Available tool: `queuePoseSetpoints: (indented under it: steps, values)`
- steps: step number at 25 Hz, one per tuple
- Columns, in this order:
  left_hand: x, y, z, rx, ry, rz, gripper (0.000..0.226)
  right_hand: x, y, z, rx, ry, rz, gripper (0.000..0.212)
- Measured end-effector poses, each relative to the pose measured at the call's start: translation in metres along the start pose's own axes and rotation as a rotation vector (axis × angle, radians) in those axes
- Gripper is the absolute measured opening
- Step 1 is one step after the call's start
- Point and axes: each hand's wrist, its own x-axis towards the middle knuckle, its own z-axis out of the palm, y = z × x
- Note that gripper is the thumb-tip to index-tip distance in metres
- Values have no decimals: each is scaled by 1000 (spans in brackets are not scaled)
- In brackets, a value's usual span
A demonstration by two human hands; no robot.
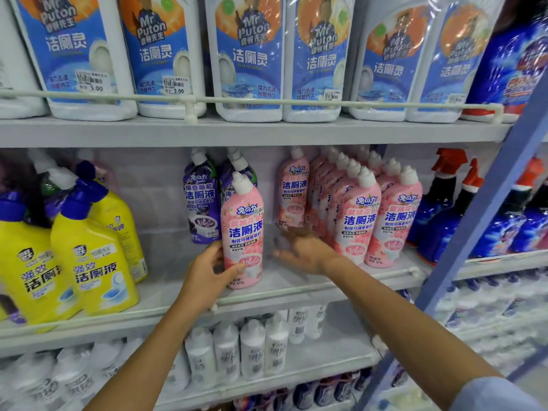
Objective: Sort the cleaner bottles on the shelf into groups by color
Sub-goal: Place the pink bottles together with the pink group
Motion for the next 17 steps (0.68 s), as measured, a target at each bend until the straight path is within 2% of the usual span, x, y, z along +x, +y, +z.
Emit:
queuePoseSetpoints:
  steps: [4, 10, 13, 17]
  values:
    - [1, 0, -2, 18, -24, 5, 48, -44, -12, -10, -70, 84, -104, 71]
    - [5, 3, -5, 120, -47, 9, 50, -66, -31, -20, -96, 151, -79, 73]
    - [6, 7, -5, 173, -46, 17, 51, -60, -55, -20, 7, 236, -58, 84]
    - [2, 8, -6, 266, -25, 61, 46, -37, -101, -2, 295, 436, 50, 97]
